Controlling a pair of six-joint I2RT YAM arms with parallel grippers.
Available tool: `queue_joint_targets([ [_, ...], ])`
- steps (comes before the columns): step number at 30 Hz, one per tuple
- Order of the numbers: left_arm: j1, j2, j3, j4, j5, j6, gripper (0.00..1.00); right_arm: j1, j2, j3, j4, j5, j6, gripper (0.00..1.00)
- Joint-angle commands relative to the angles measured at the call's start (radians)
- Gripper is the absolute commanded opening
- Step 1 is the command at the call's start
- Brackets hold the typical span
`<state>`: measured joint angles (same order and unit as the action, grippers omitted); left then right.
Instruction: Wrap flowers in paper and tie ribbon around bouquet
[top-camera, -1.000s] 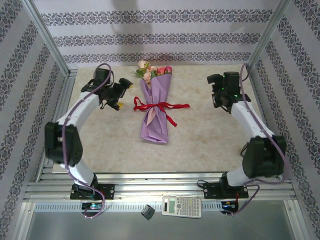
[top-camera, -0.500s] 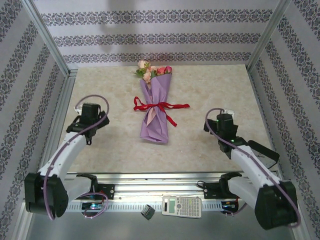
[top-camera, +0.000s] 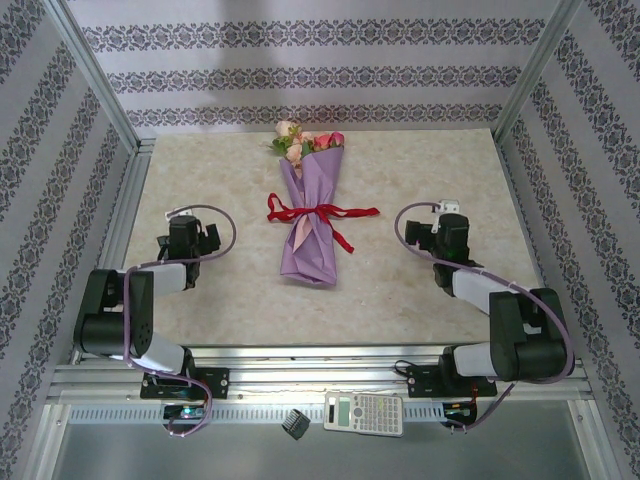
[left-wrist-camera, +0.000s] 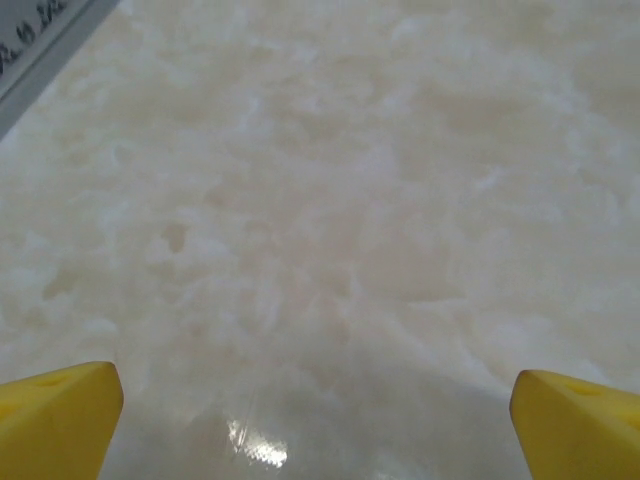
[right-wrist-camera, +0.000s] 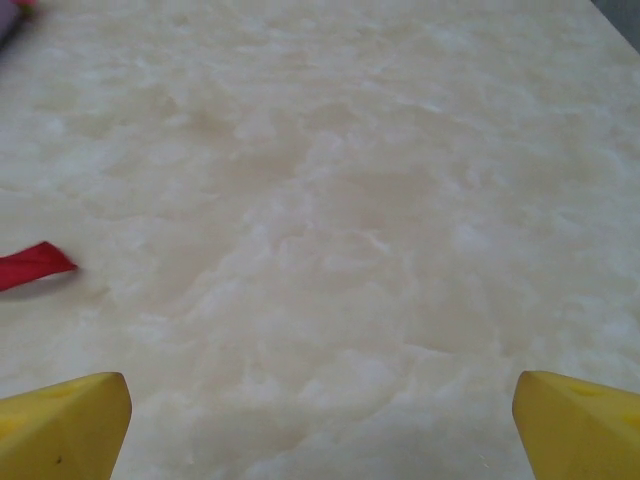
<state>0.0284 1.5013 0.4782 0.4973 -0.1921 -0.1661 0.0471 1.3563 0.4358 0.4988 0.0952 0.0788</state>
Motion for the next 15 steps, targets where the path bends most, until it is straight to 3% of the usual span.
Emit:
queue_joint_targets([
  [1, 0.004, -0.018, -0.142, 0.438, 0.107, 0.089, 1.00, -0.043, -0.051, -0.078, 0.227, -0.100, -0.025, 0.98],
  [3, 0.001, 0.101, -0.282, 0.824, 0.094, 0.087, 0.99, -0.067, -0.072, -0.121, 0.268, -0.092, 0.005, 0.98],
  [4, 0.007, 0.146, -0.299, 0.906, 0.101, 0.089, 0.99, -0.083, -0.071, -0.127, 0.278, -0.095, 0.021, 0.98],
  [6, 0.007, 0.046, -0.221, 0.610, 0.116, 0.083, 0.99, -0.098, -0.038, -0.118, 0.306, -0.116, 0.024, 0.98],
  [8, 0.004, 0.104, -0.156, 0.600, 0.167, 0.118, 0.99, -0.100, 0.052, -0.098, 0.343, -0.157, 0.000, 0.98],
  [10, 0.004, 0.066, -0.111, 0.441, 0.178, 0.112, 0.99, -0.096, 0.131, -0.057, 0.388, -0.185, -0.015, 0.98],
  [12, 0.004, 0.096, -0.130, 0.535, 0.178, 0.120, 0.99, -0.078, 0.161, -0.072, 0.446, -0.159, -0.023, 0.98],
  [15, 0.005, 0.085, -0.118, 0.491, 0.174, 0.117, 0.99, -0.076, 0.152, -0.080, 0.444, -0.145, -0.025, 0.98],
])
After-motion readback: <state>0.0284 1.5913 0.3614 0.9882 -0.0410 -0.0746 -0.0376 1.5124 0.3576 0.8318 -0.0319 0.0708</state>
